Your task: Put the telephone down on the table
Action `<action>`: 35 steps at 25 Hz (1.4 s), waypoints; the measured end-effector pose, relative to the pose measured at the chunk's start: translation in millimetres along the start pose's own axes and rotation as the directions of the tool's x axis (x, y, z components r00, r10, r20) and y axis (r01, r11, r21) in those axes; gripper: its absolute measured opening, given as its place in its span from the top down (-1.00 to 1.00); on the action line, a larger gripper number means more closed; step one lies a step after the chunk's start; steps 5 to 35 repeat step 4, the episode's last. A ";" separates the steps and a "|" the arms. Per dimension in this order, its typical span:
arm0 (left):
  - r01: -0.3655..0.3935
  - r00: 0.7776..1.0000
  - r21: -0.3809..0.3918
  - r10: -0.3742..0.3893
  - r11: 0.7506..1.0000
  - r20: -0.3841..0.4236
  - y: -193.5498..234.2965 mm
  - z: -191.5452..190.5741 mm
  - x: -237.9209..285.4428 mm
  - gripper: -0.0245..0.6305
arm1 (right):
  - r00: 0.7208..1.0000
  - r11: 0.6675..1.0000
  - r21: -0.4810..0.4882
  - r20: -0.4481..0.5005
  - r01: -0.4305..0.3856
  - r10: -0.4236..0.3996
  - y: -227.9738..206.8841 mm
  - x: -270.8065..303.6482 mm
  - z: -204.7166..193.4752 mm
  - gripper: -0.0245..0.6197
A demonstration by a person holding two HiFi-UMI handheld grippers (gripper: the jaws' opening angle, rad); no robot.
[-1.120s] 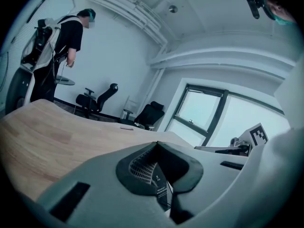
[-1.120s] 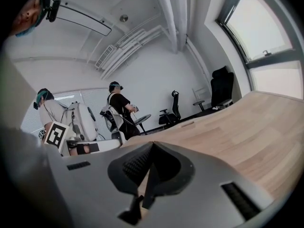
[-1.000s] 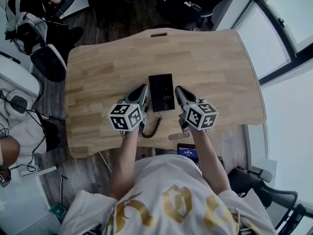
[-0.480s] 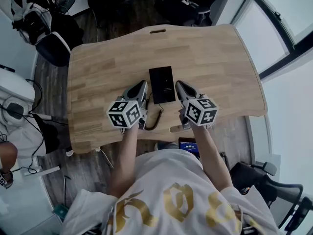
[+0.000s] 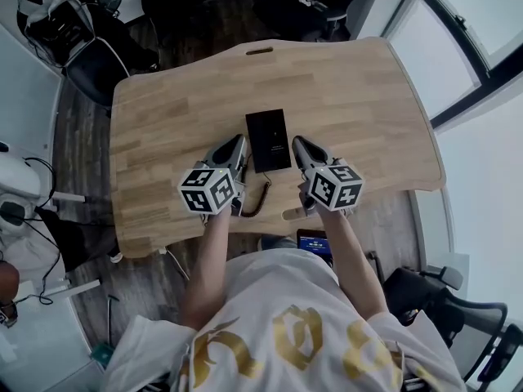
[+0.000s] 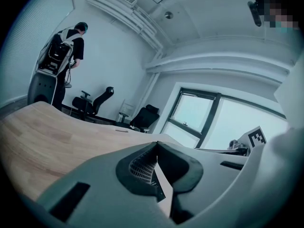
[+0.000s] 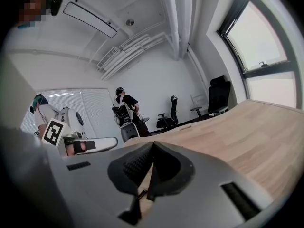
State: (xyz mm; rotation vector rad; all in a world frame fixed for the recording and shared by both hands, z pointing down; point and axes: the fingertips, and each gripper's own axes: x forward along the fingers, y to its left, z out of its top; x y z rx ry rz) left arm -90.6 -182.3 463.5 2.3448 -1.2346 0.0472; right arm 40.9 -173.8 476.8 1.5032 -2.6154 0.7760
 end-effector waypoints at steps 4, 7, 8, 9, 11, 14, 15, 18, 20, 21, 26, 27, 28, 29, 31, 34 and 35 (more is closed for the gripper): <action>0.005 1.000 0.006 -0.005 1.000 -0.022 0.2 -7.3 -1.1 0.90 | 1.000 1.000 0.012 -0.010 0.009 -0.009 -4.4 -0.9 -7.5 0.89; 0.005 1.000 0.006 -0.005 1.000 -0.022 0.2 -7.3 -1.1 0.90 | 1.000 1.000 0.012 -0.010 0.009 -0.009 -4.4 -0.9 -7.5 0.89; 0.005 1.000 0.006 -0.005 1.000 -0.022 0.2 -7.3 -1.1 0.90 | 1.000 1.000 0.012 -0.010 0.009 -0.009 -4.4 -0.9 -7.5 0.89; 0.005 1.000 0.006 -0.005 1.000 -0.022 0.2 -7.3 -1.1 0.90 | 1.000 1.000 0.012 -0.010 0.009 -0.009 -4.4 -0.9 -7.5 0.89; 0.005 1.000 0.006 -0.005 1.000 -0.022 0.2 -7.3 -1.1 0.90 | 1.000 1.000 0.012 -0.010 0.009 -0.009 -4.4 -0.9 -7.5 0.89; 0.005 1.000 0.006 -0.005 1.000 -0.022 0.2 -7.3 -1.1 0.90 | 1.000 1.000 0.012 -0.010 0.009 -0.009 -4.4 -0.9 -7.5 0.89; 0.005 1.000 0.006 -0.005 1.000 -0.022 0.2 -7.3 -1.1 0.90 | 1.000 1.000 0.012 -0.010 0.009 -0.009 -4.4 -0.9 -7.5 0.89; 0.005 1.000 0.006 -0.005 1.000 -0.022 0.2 -7.3 -1.1 0.90 | 1.000 1.000 0.012 -0.010 0.009 -0.009 -4.4 -0.9 -7.5 0.89; 0.005 1.000 0.006 -0.005 1.000 -0.022 0.2 -7.3 -1.1 0.90 | 1.000 1.000 0.012 -0.010 0.009 -0.009 -4.4 -0.9 -7.5 0.89; 0.005 1.000 0.006 -0.005 1.000 -0.022 0.2 -7.3 -1.1 0.90 | 1.000 1.000 0.012 -0.010 0.009 -0.009 -4.4 -0.9 -7.5 0.89; 0.005 1.000 0.006 -0.005 1.000 -0.022 0.2 -7.3 -1.1 0.90 | 1.000 1.000 0.012 -0.010 0.009 -0.009 -4.4 -0.9 -7.5 0.89; 0.005 1.000 0.006 -0.005 1.000 -0.022 0.2 -7.3 -1.1 0.90 | 1.000 1.000 0.012 -0.010 0.009 -0.009 -4.4 -0.9 -7.5 0.89; 0.005 1.000 0.006 -0.005 1.000 -0.022 0.2 -7.3 -1.1 0.90 | 1.000 1.000 0.012 -0.010 0.009 -0.009 -4.4 -0.9 -7.5 0.89; 0.005 1.000 0.006 -0.005 1.000 -0.022 0.2 -7.3 -1.1 0.90 | 1.000 1.000 0.012 -0.010 0.009 -0.009 -4.4 -0.9 -7.5 0.89; 0.005 1.000 0.006 -0.005 1.000 -0.022 0.2 -7.3 -1.1 0.90 | 1.000 1.000 0.012 -0.010 0.009 -0.009 -4.4 -0.9 -7.5 0.89; 0.005 1.000 0.006 -0.005 1.000 -0.022 0.2 -7.3 -1.1 0.90 | 1.000 1.000 0.012 -0.010 0.009 -0.009 -4.4 -0.9 -7.5 0.89; 0.005 1.000 0.006 -0.005 1.000 -0.022 0.2 -7.3 -1.1 0.90 | 1.000 1.000 0.012 -0.010 0.009 -0.009 -4.4 -0.9 -7.5 0.89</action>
